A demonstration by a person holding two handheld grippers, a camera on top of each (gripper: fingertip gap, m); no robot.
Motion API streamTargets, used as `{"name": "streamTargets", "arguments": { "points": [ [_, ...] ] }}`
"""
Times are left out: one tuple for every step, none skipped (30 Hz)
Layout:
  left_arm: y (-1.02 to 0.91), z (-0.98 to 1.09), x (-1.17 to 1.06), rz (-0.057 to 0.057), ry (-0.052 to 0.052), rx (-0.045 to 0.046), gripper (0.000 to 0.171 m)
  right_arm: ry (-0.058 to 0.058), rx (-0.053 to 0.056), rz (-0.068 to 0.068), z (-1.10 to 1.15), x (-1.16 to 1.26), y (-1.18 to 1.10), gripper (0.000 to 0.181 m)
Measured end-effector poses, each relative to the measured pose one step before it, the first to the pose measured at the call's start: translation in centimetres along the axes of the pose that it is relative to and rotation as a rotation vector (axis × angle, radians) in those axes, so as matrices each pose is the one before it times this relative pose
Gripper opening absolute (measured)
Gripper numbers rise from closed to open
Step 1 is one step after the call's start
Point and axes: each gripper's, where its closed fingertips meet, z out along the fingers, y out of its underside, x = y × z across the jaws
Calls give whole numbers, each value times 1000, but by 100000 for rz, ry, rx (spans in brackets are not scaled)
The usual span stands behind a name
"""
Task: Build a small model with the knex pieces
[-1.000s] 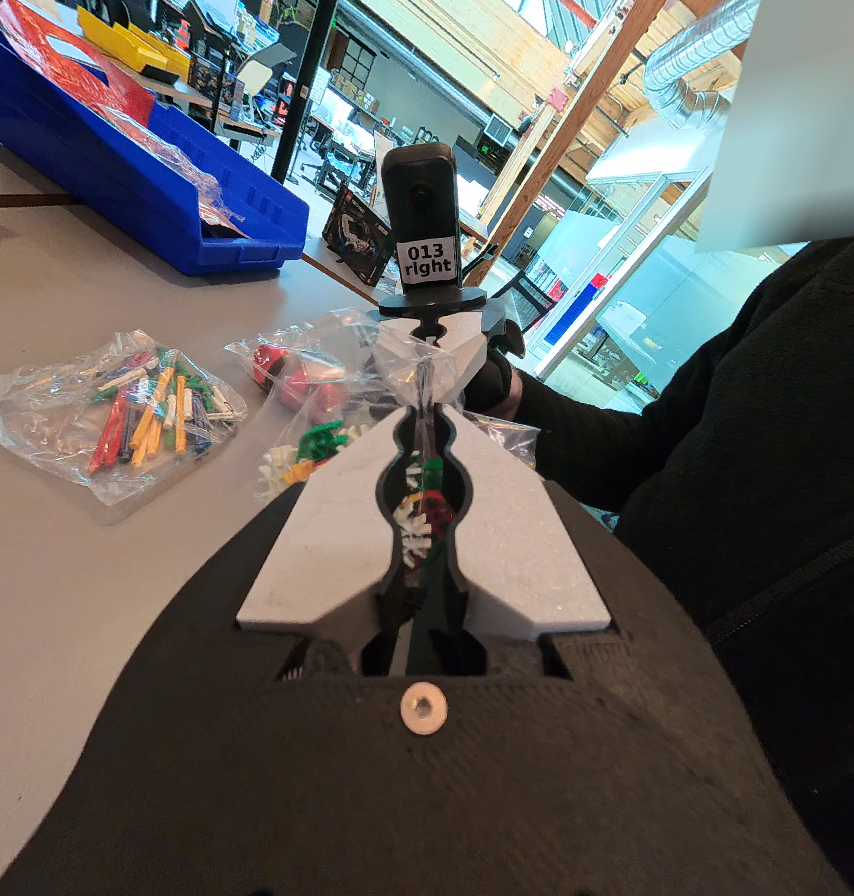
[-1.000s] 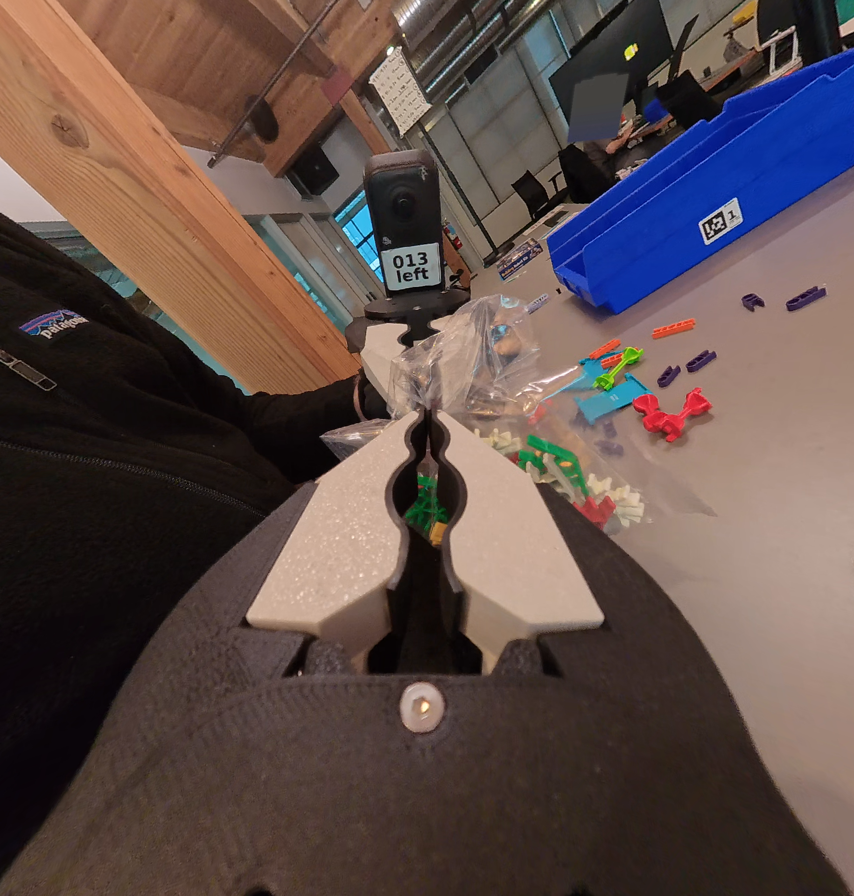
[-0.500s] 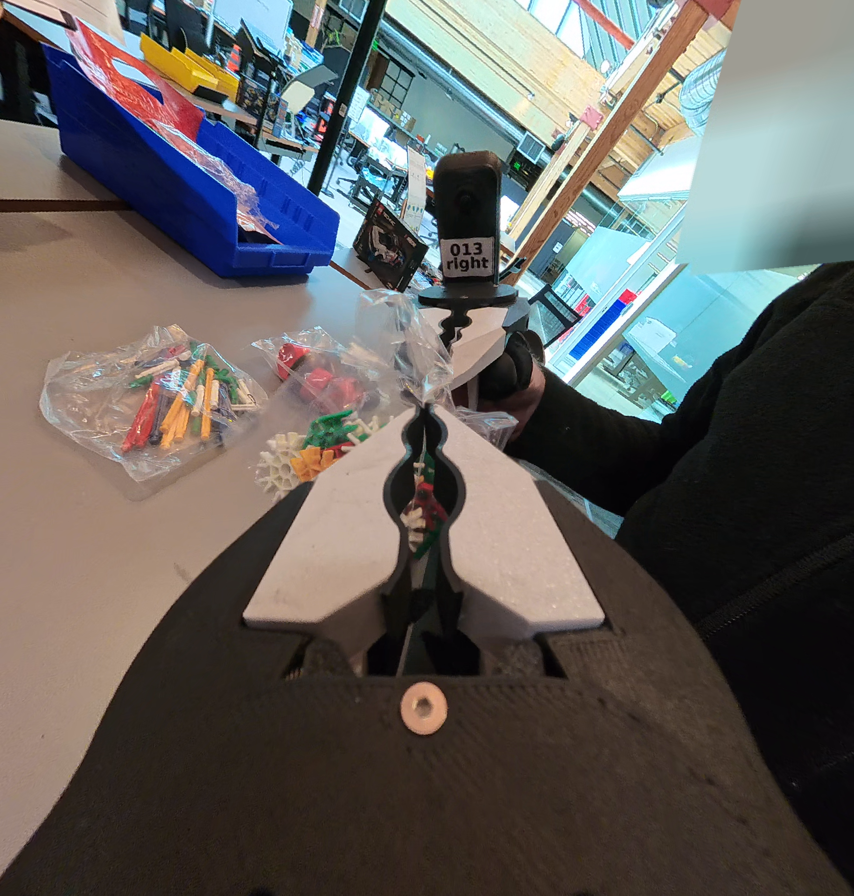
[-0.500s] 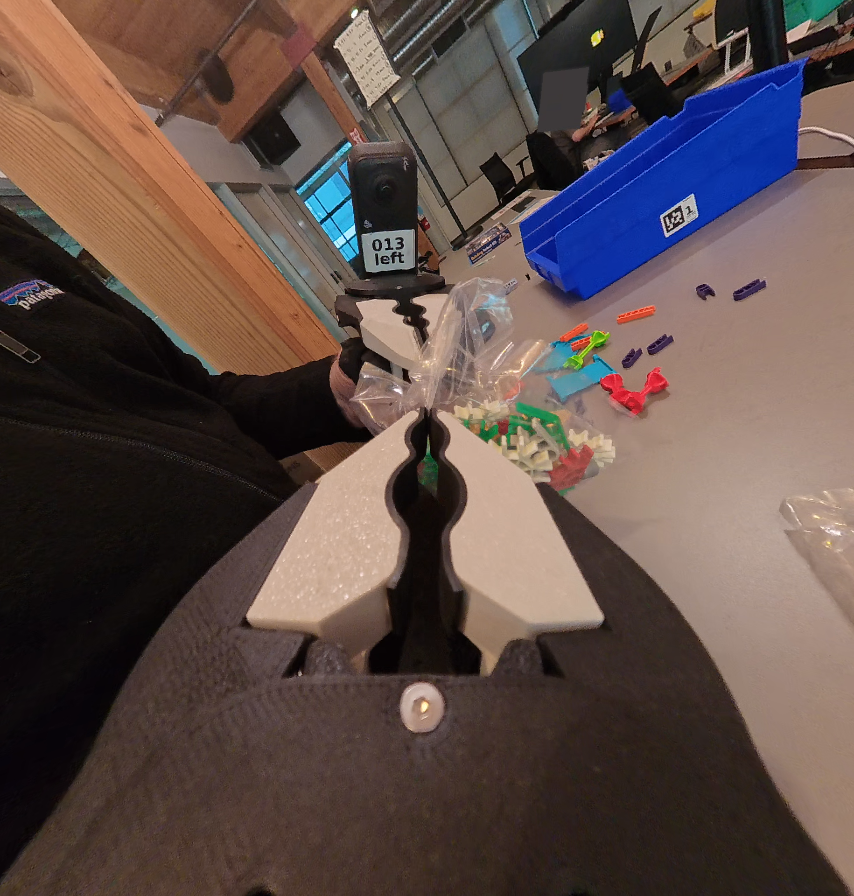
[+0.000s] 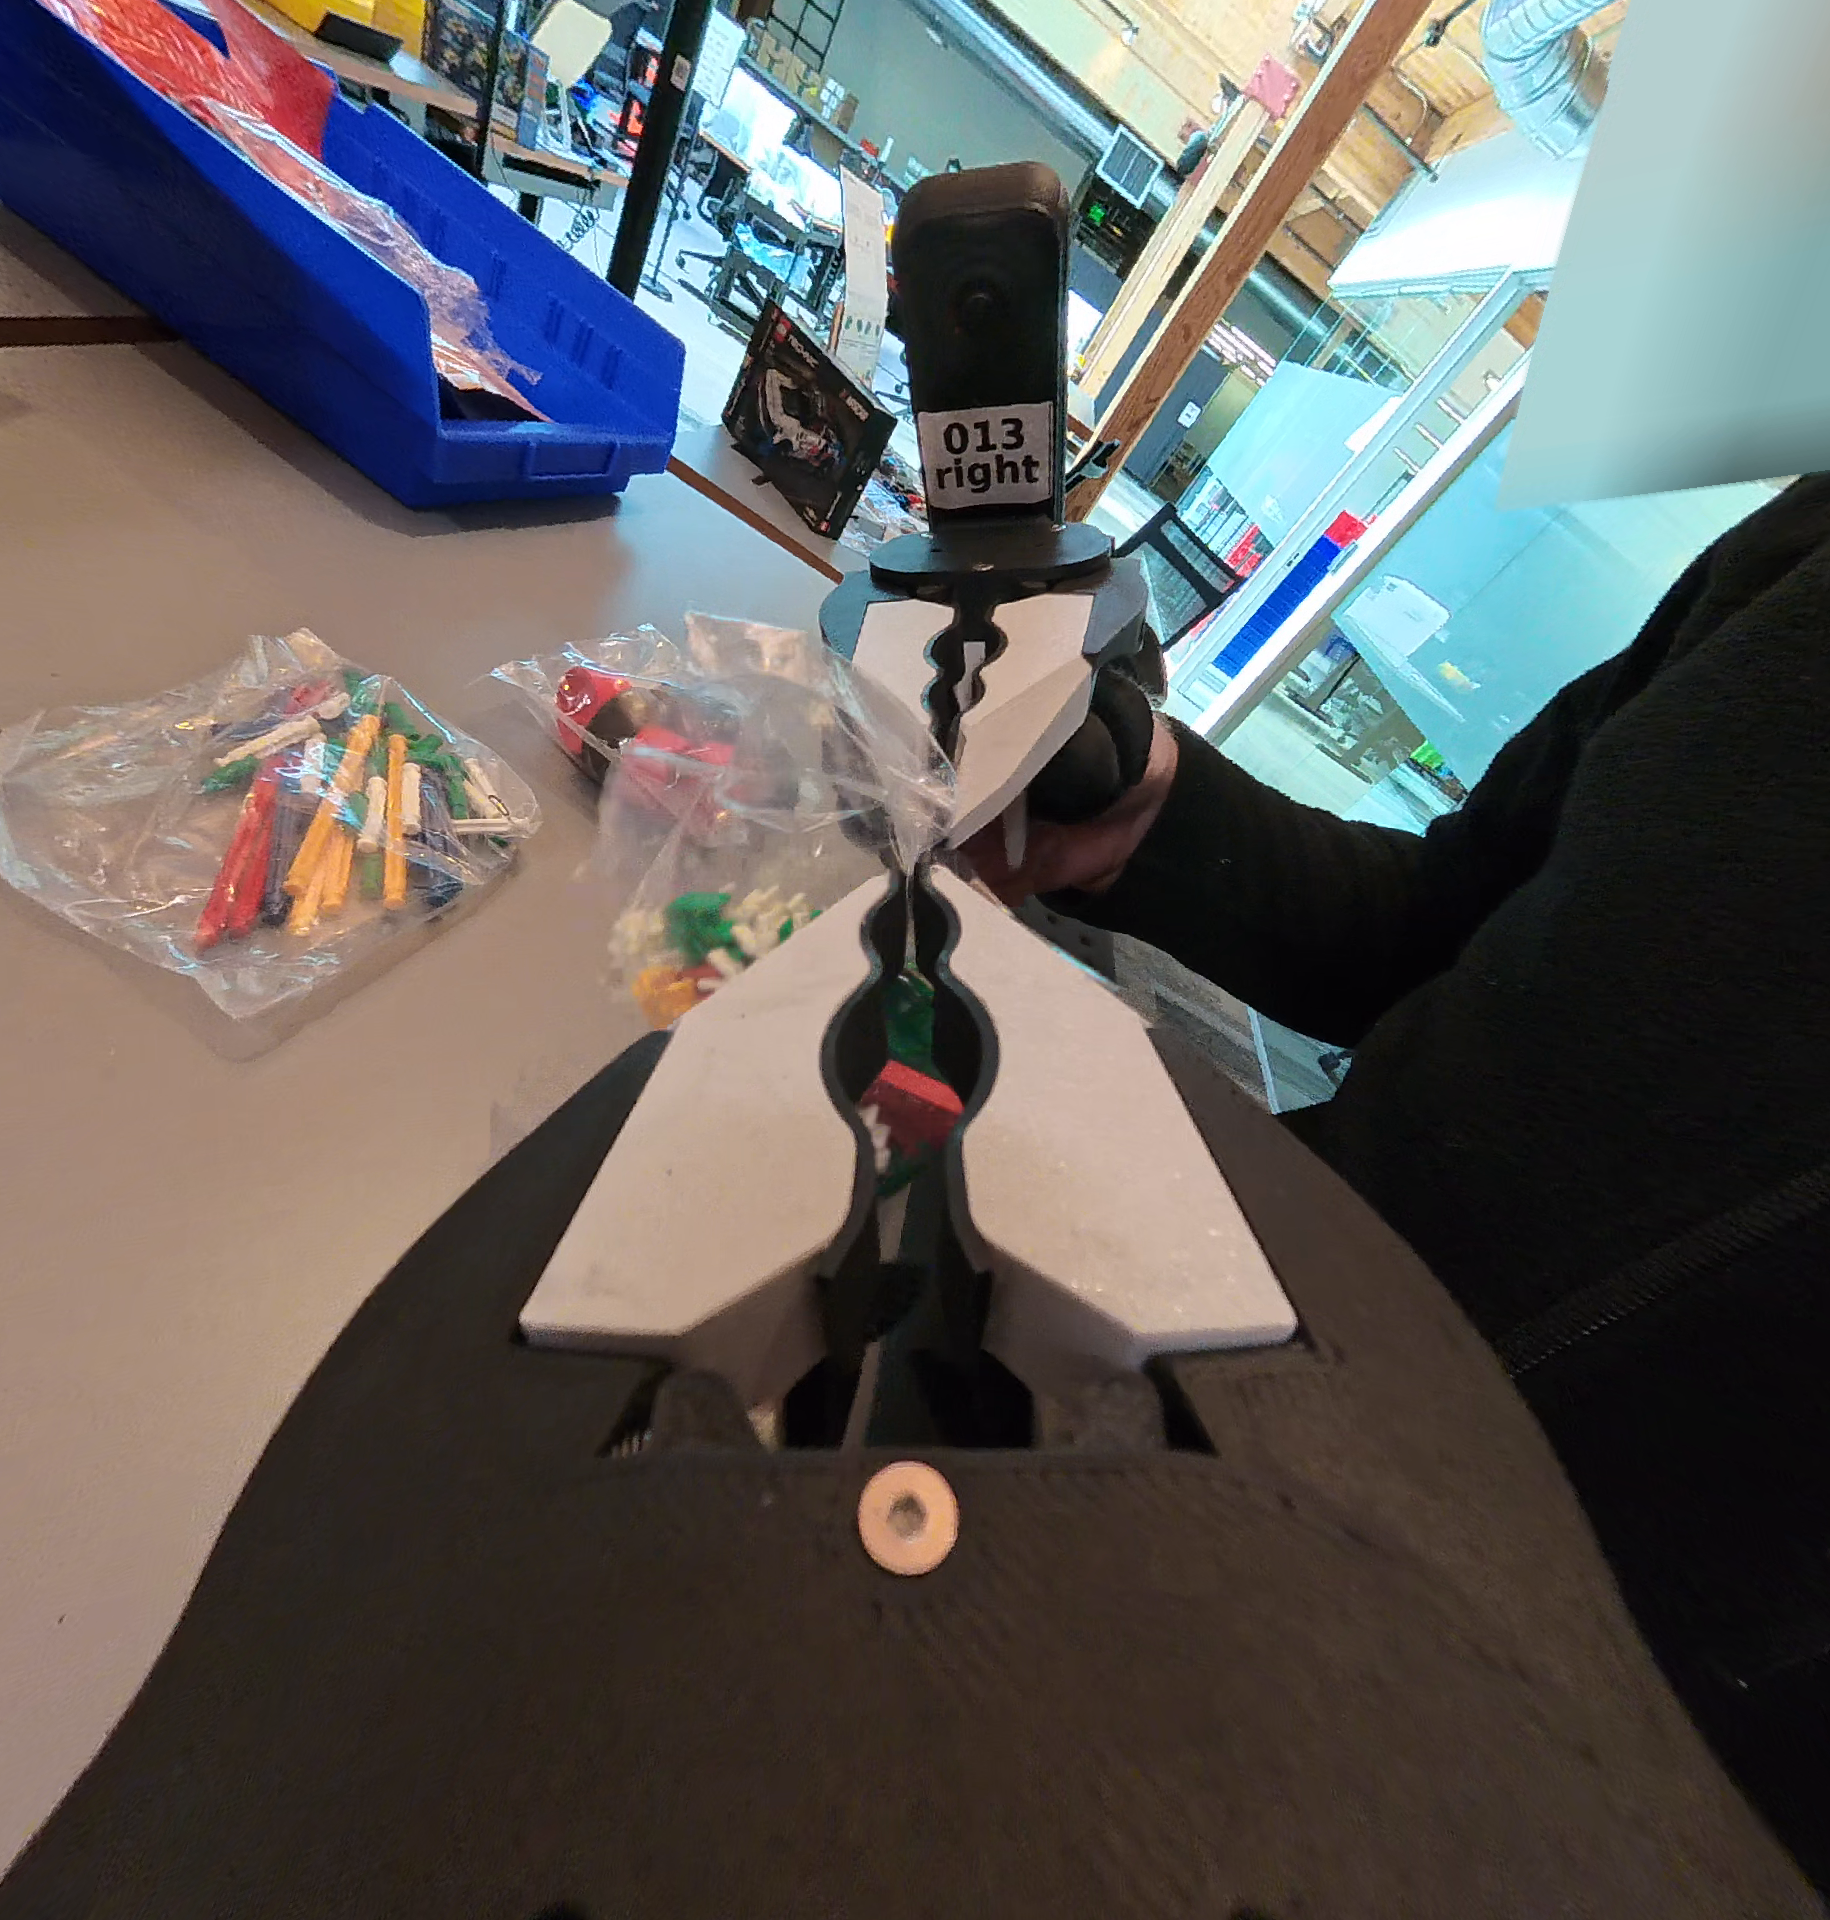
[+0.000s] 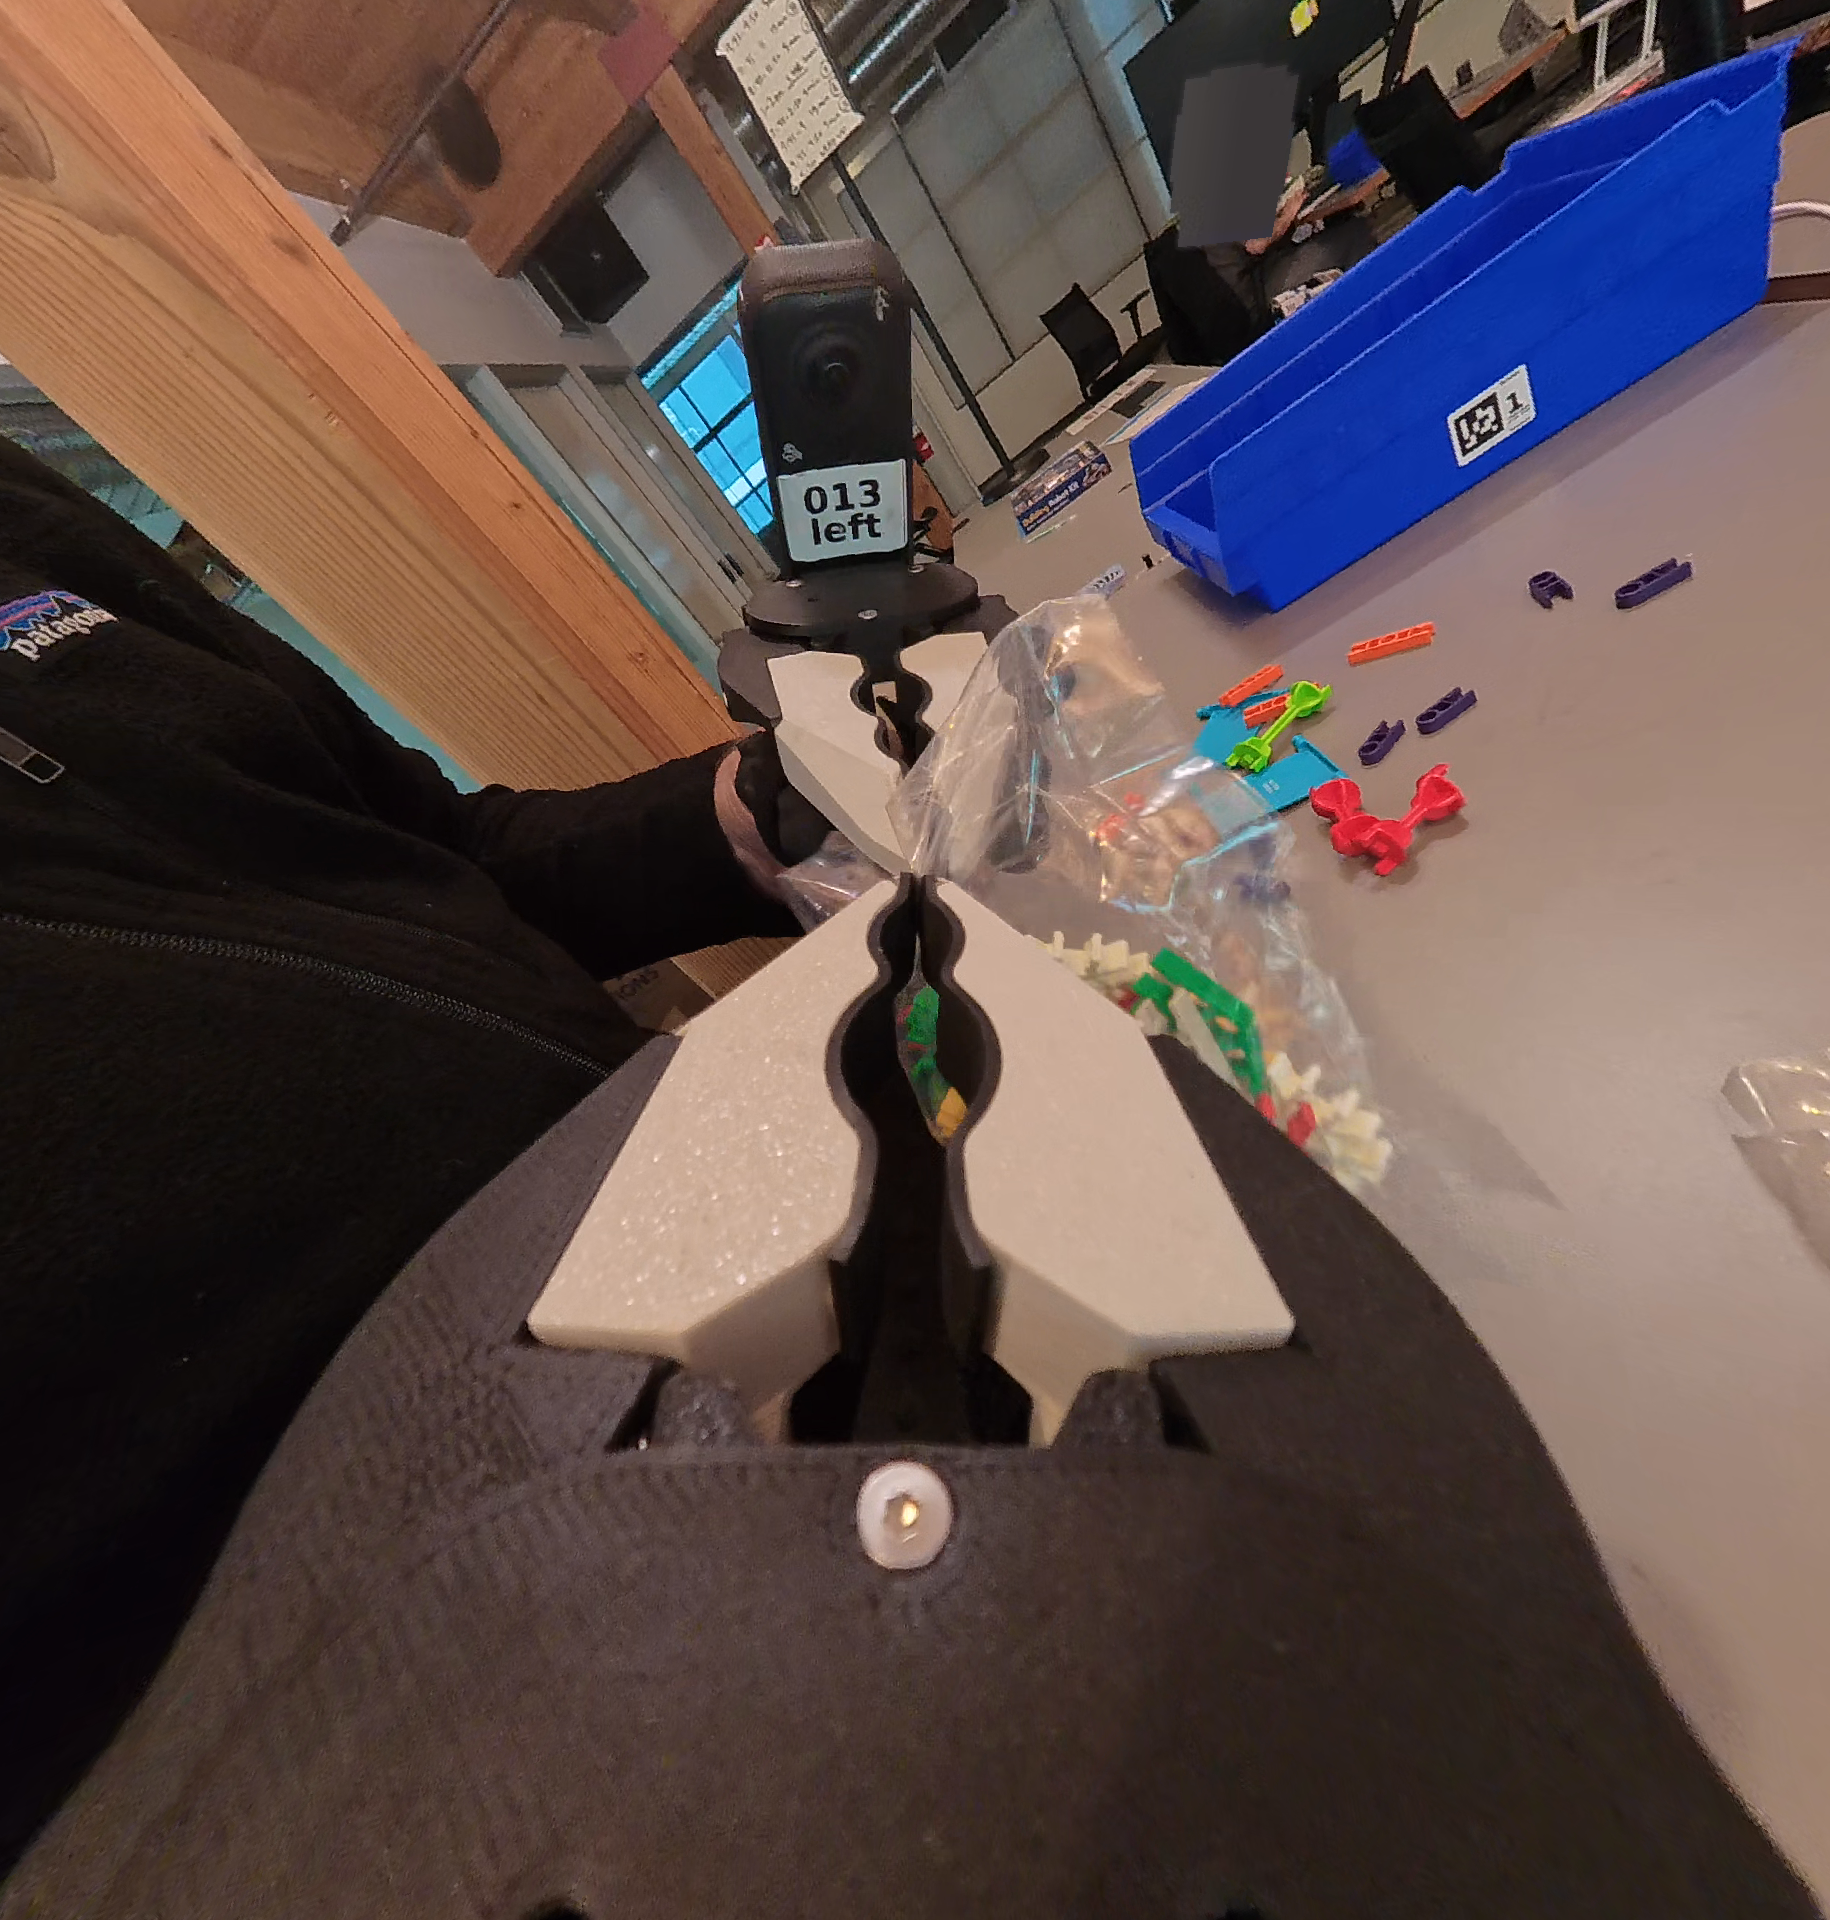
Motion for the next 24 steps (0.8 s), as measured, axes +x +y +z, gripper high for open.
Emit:
{"name": "streamTargets", "arguments": {
  "points": [
    [21,10,30,-170,244,-260,0,198,-335,8,-52,12,95,0],
    [-41,-1,-24,-195,-318,168,0,647,60,120,-62,84,30,0],
    [69,61,49,180,-35,-606,0,674,298,-79,-56,83,-26,0],
    [21,29,84,645,-98,-665,0,387,246,-801,-47,-20,-25,0],
    [-57,-3,-79,307,-1006,-373,0,1540,393,-1588,-58,69,-117,0],
    [-17,-26,-108,407,-1000,-486,0,1718,883,-1049,-37,69,-281,2],
    [223,40,-21,735,-396,-1673,0,690,1365,162,-18,-33,-419,17],
    [217,88,-47,663,-832,-1422,0,779,441,-93,35,3,-275,25],
    [134,134,21,106,-490,-762,0,1650,-1722,-1404,148,119,63,22],
    [40,142,144,-154,373,14,0,1827,-2954,-1817,228,166,298,18],
    [-66,74,13,145,-657,808,0,1369,-2178,-816,219,173,233,12],
    [-145,-37,-123,292,-1311,1251,0,-7,-623,132,108,50,64,9],
    [-150,-54,92,-603,484,1165,0,-662,570,145,-17,-37,-64,6],
    [-158,-81,152,-926,956,1232,0,-323,1122,-240,-105,-17,-138,1],
    [-113,-95,70,-690,448,897,0,-1085,1108,467,-107,-136,-114,0],
    [-80,-128,197,-907,1562,645,0,-1994,956,1648,-73,-230,-81,0],
    [-171,-179,205,-1923,2259,1014,3,-724,1187,912,-48,-65,-64,0],
    [-240,-261,-11,-1495,1139,1179,10,134,553,-86,-30,4,37,0],
    [-244,-334,-192,-476,171,1175,15,-957,-258,-317,-23,-177,127,0],
    [-230,-331,-310,-665,-107,1192,17,-1557,600,-12,-45,-275,-41,0],
    [-246,-236,-381,-1605,-48,1355,20,-1385,1647,635,-74,-220,-211,0],
    [-179,-62,-148,-1712,1187,925,23,-864,933,696,-69,-136,-150,0],
    [-16,122,-36,-1285,1317,26,23,207,-701,-461,18,-43,58,0],
    [89,297,-1,-44,654,-398,22,775,-1278,-801,56,29,144,0]
  ]
}}
